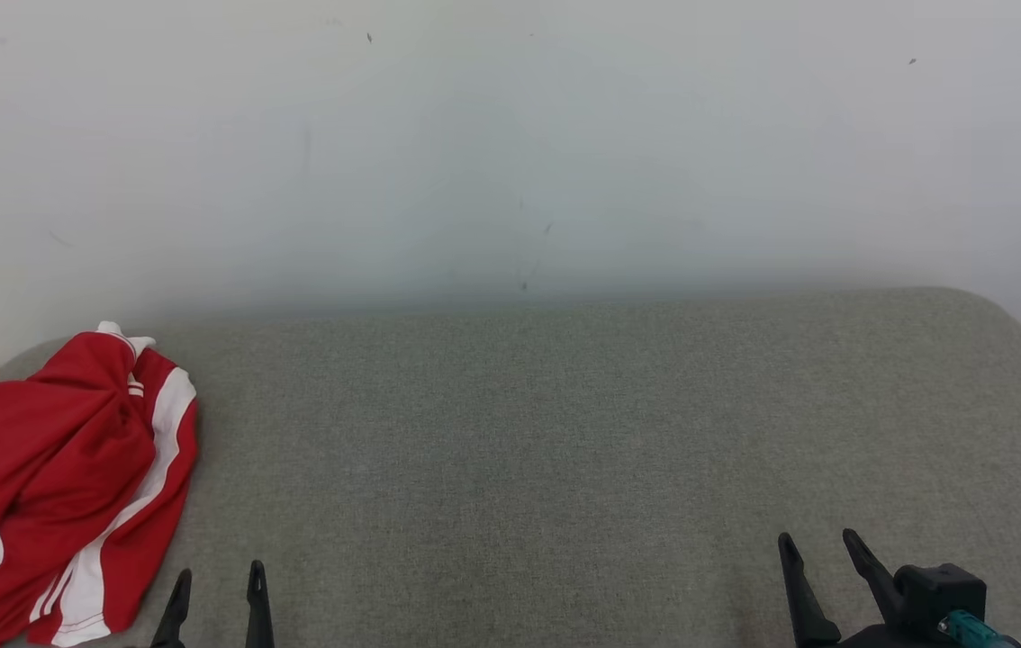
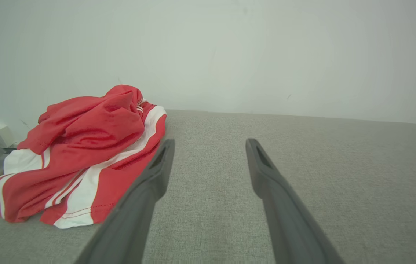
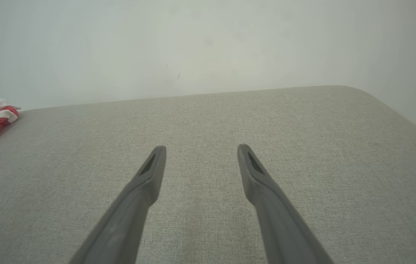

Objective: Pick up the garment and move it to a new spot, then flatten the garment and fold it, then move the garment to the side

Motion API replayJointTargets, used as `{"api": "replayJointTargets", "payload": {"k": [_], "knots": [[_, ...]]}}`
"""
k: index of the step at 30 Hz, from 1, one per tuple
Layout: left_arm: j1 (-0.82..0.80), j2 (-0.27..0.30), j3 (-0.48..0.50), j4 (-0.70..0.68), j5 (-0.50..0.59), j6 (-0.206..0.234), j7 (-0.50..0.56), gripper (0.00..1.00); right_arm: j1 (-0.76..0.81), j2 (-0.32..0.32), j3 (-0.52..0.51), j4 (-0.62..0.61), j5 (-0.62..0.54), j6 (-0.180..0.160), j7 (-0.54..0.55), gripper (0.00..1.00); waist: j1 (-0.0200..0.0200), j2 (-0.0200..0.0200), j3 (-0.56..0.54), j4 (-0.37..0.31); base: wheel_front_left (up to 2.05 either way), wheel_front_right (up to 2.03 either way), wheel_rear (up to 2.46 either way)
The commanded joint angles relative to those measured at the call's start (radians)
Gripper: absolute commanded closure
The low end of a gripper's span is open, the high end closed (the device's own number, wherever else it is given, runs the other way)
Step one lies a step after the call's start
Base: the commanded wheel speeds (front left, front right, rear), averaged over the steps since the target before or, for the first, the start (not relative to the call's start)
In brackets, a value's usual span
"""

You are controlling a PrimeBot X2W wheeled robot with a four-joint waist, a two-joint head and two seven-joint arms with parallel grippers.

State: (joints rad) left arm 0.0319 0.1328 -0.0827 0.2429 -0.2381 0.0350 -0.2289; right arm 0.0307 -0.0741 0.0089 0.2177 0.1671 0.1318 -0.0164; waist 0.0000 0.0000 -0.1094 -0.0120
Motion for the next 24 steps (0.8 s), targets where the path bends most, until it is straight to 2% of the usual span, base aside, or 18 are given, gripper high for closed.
{"api": "replayJointTargets", "payload": {"k": [1, 8, 16, 24], "knots": [[0.009, -0.009, 0.009, 0.003, 0.006, -0.002, -0.011, 0.0, 0.008, 0.006, -0.007, 0.003, -0.033, -0.002, 0.004, 0.0, 0.0, 0.0, -0.002, 0.0, 0.0, 0.0, 0.0], [0.017, -0.02, 0.024, 0.012, 0.018, -0.016, -0.025, 0.0, 0.012, 0.017, -0.018, 0.014, -0.065, -0.002, 0.01, 0.0, 0.0, 0.0, -0.008, -0.001, 0.0, 0.0, 0.0], [0.025, -0.023, 0.026, 0.018, 0.064, -0.012, -0.038, 0.0, 0.011, 0.028, -0.024, 0.024, -0.126, -0.002, 0.015, 0.0, 0.0, 0.0, -0.018, -0.002, 0.0, 0.0, 0.0], [0.019, -0.029, 0.031, 0.025, 0.057, -0.01, -0.038, 0.0, 0.009, 0.027, -0.02, 0.025, -0.11, -0.002, 0.014, 0.0, 0.0, 0.0, -0.019, 0.002, 0.0, 0.0, 0.0]]}}
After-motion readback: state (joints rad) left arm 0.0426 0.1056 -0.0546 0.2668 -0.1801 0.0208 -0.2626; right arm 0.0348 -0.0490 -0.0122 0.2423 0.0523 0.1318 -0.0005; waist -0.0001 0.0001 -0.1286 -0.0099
